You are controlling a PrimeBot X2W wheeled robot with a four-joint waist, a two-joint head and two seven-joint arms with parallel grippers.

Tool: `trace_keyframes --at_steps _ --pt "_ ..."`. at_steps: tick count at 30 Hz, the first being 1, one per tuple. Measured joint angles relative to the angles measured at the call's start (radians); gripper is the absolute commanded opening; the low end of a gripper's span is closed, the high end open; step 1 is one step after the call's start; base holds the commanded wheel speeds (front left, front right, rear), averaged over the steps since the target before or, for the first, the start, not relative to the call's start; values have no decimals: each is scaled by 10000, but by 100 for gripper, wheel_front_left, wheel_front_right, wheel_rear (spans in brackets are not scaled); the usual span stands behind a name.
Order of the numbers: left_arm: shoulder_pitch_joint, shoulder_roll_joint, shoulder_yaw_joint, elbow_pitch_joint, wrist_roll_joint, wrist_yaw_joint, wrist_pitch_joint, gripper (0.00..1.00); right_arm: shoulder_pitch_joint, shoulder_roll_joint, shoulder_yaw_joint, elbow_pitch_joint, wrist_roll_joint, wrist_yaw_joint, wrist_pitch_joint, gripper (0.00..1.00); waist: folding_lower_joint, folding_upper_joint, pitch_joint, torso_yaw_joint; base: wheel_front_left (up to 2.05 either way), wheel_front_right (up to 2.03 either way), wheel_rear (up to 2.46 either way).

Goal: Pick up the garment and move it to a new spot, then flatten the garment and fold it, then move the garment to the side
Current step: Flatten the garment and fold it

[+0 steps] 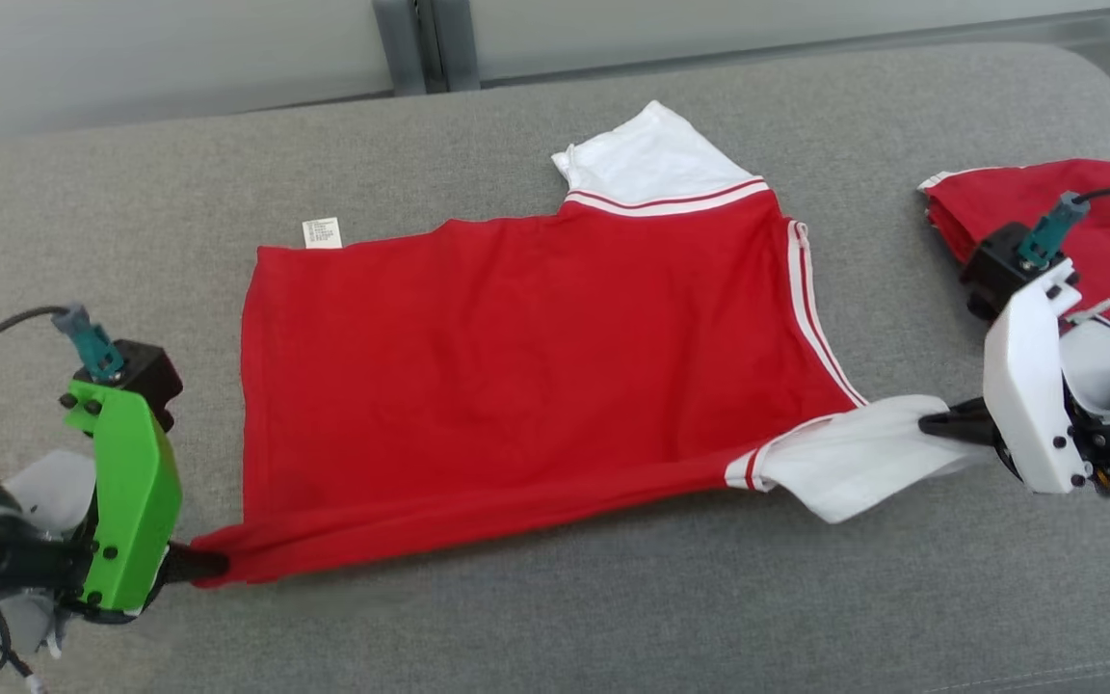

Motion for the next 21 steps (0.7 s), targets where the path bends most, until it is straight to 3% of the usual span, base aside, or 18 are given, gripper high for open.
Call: trace_keyframes --at_steps 6,13,14,15,16,17,18,19,21 --pt "-924 -991 117 1511 -153 -59 857 0 -640 1187 -863 1145 -683 0 742 0 0 0 785 120 0 0 0" --pt "-1528 -1923 270 2861 -67 -349 844 0 -1026 2217 -1576 2059 -1413 -2 819 0 0 0 1379 174 0 0 0" --pt "-1574 -2017 268 3043 -15 -418 834 49 -1062 2362 -1657 2157 -1511 -2 788 0 0 0 1434 168 0 0 0" --pt "-1592 -2082 255 3179 38 -468 819 90 -1074 2464 -1712 2232 -1570 -2 734 3 0 0 1467 157 0 0 0" --pt "-1606 -2157 240 3331 105 -541 750 100 -1081 2591 -1785 2316 -1622 -2 665 20 0 0 1493 135 0 0 0" --pt "-1612 -2215 242 3452 142 -600 723 100 -1087 2686 -1839 2362 -1664 -2 575 39 0 0 1500 117 0 0 0" --pt "-1619 -2284 263 3582 142 -639 629 100 -1099 2775 -1896 2406 -1724 -2 466 89 0 0 1497 102 0 0 0" --pt "-1622 -2360 299 3707 167 -717 487 100 -1100 2851 -1960 2470 -1751 -2 345 100 0 0 1477 95 0 0 0" --pt "-1622 -2487 405 3916 251 -849 102 100 -1098 2999 -2077 2548 -1820 -4 29 100 0 0 1398 90 0 0 0"
